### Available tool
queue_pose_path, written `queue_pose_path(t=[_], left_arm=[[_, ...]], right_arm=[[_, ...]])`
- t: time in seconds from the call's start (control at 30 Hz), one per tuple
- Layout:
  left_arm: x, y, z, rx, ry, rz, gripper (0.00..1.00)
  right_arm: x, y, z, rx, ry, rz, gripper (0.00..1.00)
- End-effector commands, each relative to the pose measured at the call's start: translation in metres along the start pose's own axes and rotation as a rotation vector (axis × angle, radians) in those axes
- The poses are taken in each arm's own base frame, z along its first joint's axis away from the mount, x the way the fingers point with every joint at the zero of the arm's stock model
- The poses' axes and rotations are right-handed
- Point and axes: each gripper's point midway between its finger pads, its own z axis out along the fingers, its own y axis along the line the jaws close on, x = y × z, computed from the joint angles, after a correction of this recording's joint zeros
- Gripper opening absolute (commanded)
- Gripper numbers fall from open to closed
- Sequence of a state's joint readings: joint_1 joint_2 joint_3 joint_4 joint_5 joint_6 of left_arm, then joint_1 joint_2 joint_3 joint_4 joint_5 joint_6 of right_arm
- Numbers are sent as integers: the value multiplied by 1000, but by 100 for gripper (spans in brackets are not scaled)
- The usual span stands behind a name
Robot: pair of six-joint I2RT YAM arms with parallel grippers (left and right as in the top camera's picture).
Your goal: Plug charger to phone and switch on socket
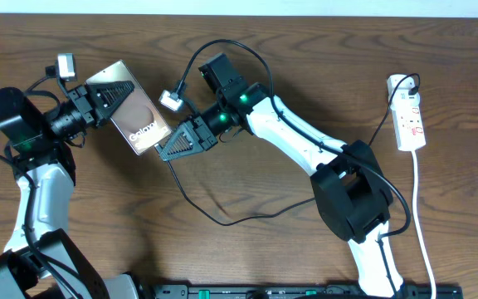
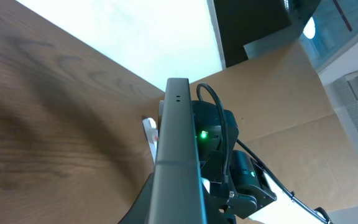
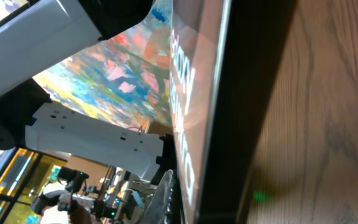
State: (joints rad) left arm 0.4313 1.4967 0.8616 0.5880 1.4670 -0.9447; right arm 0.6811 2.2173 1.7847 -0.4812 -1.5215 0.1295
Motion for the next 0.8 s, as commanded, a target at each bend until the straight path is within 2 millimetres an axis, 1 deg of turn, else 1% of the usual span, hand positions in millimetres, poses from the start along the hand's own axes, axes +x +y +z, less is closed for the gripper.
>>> queue_pose_path(t=[0.0,0.23,0.53,0.67,0.77], left_arm=[[20,-14,8,70,116,15,7],[20,-14,8,70,116,15,7],[20,-14,8,70,116,15,7],[20,-14,8,70,116,15,7],[20,-14,8,70,116,15,7]], right_arm=[[-8,9,-5,-13,-8,-36,9],[-10,8,-10,-7,-17,-36,11],[-11,7,-13,-1,-22,-36,11],[-11,7,-13,-1,-22,-36,16],[-11,7,-13,-1,-22,-36,17]])
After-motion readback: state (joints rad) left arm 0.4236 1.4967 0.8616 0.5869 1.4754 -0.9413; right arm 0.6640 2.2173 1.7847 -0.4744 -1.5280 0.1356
